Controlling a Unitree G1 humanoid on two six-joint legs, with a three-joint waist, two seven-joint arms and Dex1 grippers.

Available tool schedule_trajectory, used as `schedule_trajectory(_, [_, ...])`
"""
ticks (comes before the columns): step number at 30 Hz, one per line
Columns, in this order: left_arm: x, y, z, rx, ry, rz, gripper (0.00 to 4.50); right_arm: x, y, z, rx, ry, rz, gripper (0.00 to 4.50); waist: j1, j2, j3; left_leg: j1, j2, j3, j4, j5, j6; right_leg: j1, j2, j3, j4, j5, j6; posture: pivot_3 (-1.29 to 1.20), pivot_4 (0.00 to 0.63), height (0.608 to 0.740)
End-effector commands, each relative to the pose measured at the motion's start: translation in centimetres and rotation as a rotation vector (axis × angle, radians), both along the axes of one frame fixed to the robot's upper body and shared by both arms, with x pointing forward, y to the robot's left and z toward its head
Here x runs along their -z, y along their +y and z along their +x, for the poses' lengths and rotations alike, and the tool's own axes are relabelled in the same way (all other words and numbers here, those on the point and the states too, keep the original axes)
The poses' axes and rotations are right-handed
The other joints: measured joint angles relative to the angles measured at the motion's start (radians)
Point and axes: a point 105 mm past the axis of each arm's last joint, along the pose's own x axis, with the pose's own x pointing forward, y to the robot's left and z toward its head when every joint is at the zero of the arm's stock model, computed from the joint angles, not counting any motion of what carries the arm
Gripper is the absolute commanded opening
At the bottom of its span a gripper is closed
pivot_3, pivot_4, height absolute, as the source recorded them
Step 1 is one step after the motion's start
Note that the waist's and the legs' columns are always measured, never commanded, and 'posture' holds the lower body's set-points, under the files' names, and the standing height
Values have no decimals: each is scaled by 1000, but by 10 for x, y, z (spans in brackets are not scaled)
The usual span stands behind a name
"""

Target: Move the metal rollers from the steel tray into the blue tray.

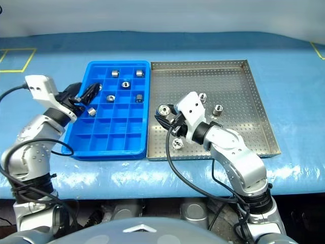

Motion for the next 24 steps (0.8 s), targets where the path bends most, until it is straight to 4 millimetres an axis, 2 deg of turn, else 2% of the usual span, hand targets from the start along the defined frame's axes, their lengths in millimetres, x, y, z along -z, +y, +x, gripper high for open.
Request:
schedule_trajectory(1, [-9, -11, -18, 157, 16, 63, 3890, -8, 12, -5, -63, -39, 1, 1795, -3, 0, 0, 0, 0, 0, 0, 0, 0, 0, 0, 0, 0, 0, 0, -15, 150, 740])
schedule_trajectory(4, [29, 6, -27, 112, 198, 297, 3890, -14, 19, -3, -72, -36, 55, 1795, -11, 1, 0, 2, 1, 0, -1, 0, 0, 0, 1, 0, 1, -2, 1, -15, 150, 740])
schedule_trajectory(7, [44, 22, -34, 55, 257, 364, 3890, -14, 32, -3, -111, -11, 91, 1795, -10, 0, 0, 2, 1, 0, -2, 0, 0, -1, 1, 0, 1, -3, 0, -14, 150, 740])
schedule_trajectory(11, [42, 32, -50, 53, 212, 329, 3890, -2, 60, -1, -187, 10, 39, 1795, -8, 0, 0, 1, 2, 0, -1, 0, 0, -1, 1, -1, 1, -3, 0, -3, 150, 740])
schedule_trajectory(14, [48, 43, -59, 26, 228, 359, 3890, 10, 74, 9, -197, 49, 11, 1795, -5, 0, 0, 1, 2, 0, -2, 0, 0, -2, 1, -2, 1, -1, -5, 18, 150, 740])
schedule_trajectory(18, [46, 44, -65, 19, 207, 333, 3890, 27, 87, 21, -192, 91, -25, 1795, 10, 0, 0, 1, 2, 0, -3, 0, 0, -2, 1, -2, 2, -2, -6, 49, 150, 740])
schedule_trajectory(21, [39, 40, -69, 20, 164, 280, 3890, 28, 96, 26, -204, 92, -23, 1795, 22, 0, 0, 0, 2, -1, -3, 0, 0, -2, 0, -3, 1, -2, -6, 84, 150, 740])
schedule_trajectory(24, [40, 46, -72, -20, 169, 271, 3890, 26, 103, 32, -226, 65, -17, 1795, 26, 0, 0, 0, 2, -1, -3, 0, 0, -2, 0, -3, 1, -2, -7, 102, 150, 740])
